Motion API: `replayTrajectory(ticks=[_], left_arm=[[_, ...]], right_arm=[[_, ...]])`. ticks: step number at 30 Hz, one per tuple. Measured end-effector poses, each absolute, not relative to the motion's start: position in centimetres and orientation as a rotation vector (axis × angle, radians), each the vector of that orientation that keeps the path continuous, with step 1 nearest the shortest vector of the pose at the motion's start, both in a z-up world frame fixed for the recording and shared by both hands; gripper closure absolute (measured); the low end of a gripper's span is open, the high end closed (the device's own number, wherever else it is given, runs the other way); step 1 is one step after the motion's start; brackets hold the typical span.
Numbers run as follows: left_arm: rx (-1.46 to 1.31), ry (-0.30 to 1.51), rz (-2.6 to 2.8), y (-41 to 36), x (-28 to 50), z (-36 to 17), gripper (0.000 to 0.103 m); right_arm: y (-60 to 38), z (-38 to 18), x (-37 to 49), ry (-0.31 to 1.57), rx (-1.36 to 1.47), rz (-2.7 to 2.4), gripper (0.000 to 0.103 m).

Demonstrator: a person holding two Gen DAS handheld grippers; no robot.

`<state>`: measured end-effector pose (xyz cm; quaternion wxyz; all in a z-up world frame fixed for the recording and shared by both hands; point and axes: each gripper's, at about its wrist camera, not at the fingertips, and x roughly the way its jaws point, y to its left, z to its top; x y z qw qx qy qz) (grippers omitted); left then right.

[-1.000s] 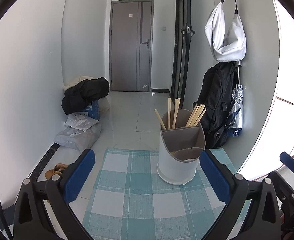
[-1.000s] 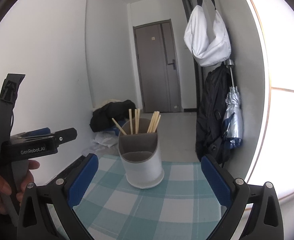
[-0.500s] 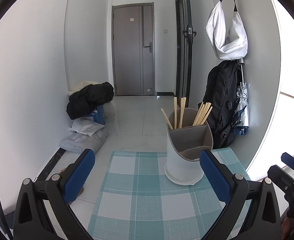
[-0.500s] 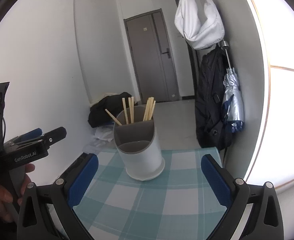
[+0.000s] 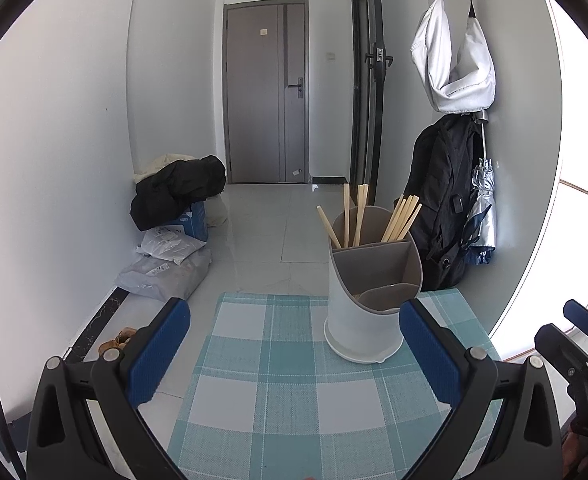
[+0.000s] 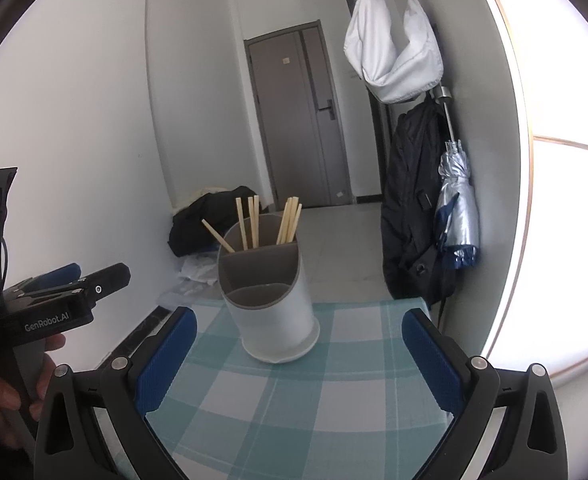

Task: Organize utensils

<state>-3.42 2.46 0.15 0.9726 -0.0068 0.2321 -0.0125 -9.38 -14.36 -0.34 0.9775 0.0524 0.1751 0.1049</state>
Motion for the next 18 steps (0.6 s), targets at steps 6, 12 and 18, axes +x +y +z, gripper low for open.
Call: replayTrajectory(ticks=[6, 12, 18], left_arm=[[-0.023, 0.467, -0.029, 2.48, -3.52, 0.19, 0.001], [-0.020, 0.449, -0.031, 2.44, -3.83, 0.34, 0.001], [-0.039, 0.452, -0.035, 2.40, -3.98, 0.41, 0.001]], right_arm=[[-14.49, -0.45, -9.47, 0.359, 0.119, 0.206, 0.000], [-14.43, -0.61, -9.35, 0.372, 0.117, 0.203, 0.000], [-14.42, -0.55, -9.43, 0.372, 0.121, 0.192, 0.000]])
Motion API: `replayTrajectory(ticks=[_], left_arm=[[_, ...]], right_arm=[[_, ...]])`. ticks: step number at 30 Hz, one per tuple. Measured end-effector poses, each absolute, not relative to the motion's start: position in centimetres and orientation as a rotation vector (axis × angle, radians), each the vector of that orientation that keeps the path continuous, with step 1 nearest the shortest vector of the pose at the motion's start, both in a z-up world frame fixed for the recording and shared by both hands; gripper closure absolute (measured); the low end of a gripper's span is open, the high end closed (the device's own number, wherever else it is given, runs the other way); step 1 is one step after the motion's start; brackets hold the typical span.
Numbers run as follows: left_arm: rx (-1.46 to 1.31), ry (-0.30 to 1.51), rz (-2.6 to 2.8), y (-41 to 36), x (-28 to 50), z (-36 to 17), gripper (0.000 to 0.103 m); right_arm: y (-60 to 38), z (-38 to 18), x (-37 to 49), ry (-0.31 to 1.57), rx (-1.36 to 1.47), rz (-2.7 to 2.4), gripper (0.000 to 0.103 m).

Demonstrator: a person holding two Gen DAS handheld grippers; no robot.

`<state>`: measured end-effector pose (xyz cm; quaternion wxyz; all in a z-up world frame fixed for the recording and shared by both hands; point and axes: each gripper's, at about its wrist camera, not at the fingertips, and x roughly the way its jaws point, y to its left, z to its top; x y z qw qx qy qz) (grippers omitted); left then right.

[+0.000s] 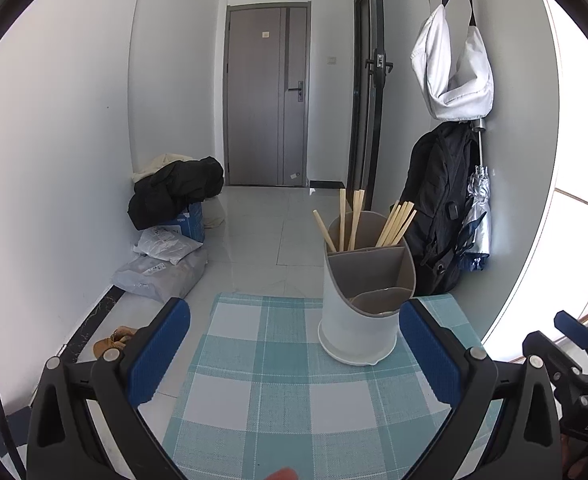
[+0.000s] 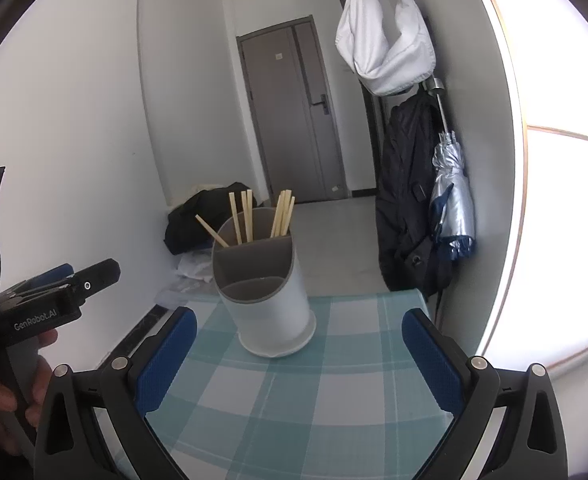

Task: Organize utensils

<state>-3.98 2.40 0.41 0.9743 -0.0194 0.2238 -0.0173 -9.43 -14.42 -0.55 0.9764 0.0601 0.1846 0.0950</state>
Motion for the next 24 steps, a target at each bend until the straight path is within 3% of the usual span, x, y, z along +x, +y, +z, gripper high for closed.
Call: replayTrajectory(ticks=[24], left_arm=[[-0.047, 0.469, -0.037, 2.18, -3.77, 0.15, 0.001]], right_arm=[[-14.45, -0.69, -9.45, 0.373, 0.104, 0.176, 0.000]])
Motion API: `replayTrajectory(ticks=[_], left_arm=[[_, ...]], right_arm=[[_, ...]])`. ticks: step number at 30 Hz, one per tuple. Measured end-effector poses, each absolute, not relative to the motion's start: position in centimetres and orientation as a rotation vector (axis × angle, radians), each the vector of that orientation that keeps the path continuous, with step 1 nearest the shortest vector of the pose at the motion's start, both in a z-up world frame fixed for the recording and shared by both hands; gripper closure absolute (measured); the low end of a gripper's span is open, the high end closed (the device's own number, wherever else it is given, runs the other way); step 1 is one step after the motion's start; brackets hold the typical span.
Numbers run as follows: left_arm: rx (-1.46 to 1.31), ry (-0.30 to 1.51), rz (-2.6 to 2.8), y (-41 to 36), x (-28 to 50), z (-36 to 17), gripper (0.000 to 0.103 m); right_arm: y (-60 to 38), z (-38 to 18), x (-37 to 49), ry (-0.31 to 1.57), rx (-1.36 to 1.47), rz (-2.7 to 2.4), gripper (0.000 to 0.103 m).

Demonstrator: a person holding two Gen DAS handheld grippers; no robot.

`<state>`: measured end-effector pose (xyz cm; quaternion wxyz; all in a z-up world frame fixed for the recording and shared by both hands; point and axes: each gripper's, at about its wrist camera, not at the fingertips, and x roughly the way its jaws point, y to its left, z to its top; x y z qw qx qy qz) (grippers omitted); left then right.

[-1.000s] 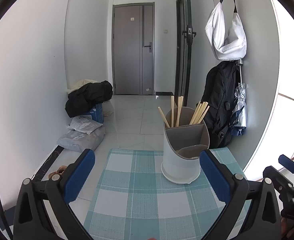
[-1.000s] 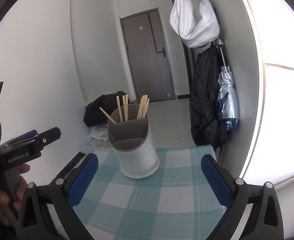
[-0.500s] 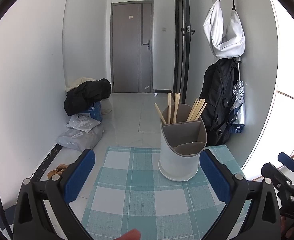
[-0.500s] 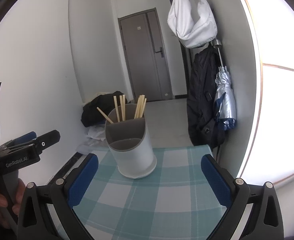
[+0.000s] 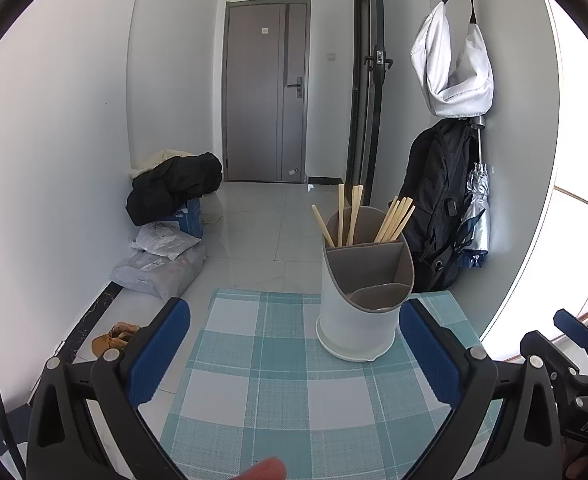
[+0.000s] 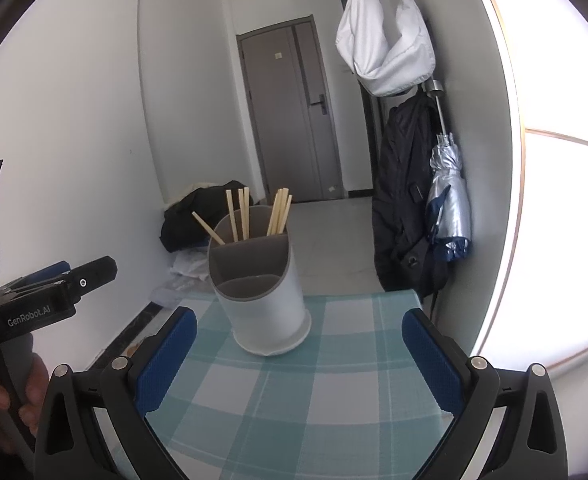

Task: Organize utensils

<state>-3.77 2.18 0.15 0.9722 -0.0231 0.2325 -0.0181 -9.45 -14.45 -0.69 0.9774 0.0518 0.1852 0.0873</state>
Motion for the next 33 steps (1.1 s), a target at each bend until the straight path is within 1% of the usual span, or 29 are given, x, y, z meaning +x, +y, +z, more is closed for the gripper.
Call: replayTrajectory(ticks=[33], left_arm=[[0.014, 0.467, -0.032, 1.1, -4.0, 0.0, 0.001]], right_arm=[[-14.6, -0.8, -9.6, 0.377, 0.116, 0.174, 0.000]])
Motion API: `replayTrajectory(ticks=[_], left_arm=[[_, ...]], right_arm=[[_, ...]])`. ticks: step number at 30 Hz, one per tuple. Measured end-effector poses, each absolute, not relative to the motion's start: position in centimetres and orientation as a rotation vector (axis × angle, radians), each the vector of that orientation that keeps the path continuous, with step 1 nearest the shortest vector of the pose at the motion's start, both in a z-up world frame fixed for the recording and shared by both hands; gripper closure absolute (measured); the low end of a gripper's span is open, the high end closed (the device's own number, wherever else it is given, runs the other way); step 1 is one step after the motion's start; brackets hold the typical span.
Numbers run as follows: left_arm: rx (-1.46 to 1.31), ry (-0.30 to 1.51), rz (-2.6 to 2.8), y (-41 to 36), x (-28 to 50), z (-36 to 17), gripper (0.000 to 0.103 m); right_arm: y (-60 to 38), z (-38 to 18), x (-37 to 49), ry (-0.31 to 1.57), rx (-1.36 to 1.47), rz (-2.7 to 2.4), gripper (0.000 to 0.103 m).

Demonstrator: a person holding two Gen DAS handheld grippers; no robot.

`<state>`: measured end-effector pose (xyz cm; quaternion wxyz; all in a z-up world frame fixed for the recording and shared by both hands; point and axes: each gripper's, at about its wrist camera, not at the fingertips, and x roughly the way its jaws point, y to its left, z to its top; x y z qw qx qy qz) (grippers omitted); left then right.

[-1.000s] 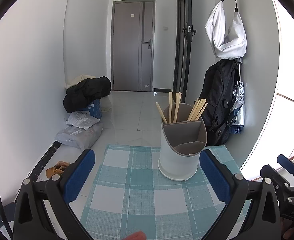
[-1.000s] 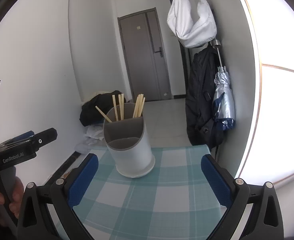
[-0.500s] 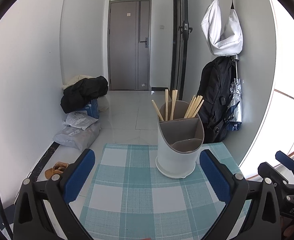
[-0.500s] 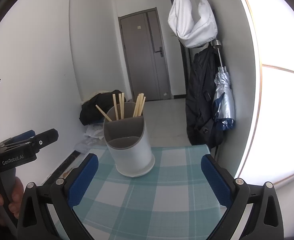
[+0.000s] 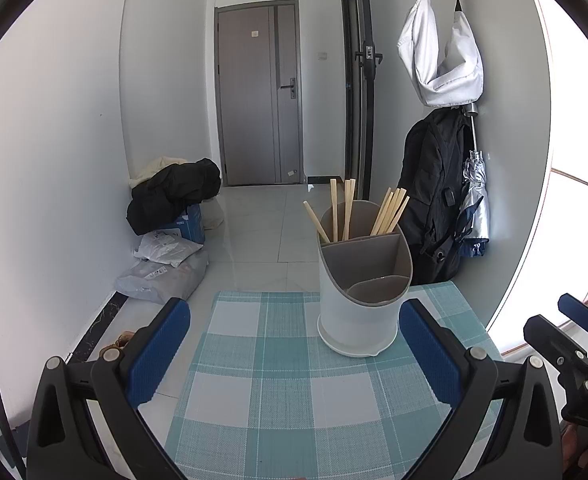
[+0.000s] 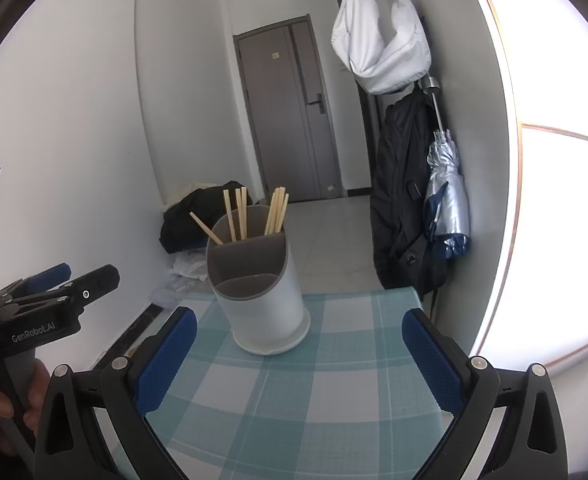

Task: Organize utensils

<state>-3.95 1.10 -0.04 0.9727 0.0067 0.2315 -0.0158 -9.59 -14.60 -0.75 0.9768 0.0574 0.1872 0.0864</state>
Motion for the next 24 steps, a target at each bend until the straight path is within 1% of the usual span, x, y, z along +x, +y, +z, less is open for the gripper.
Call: replayTrajectory(ticks=[24], left_arm=[[0.028, 0.457, -0.032, 0.63, -4.06, -0.02, 0.001]], right_arm=[[-14.56, -0.80, -9.62, 0.376, 0.110, 0.169, 0.000]])
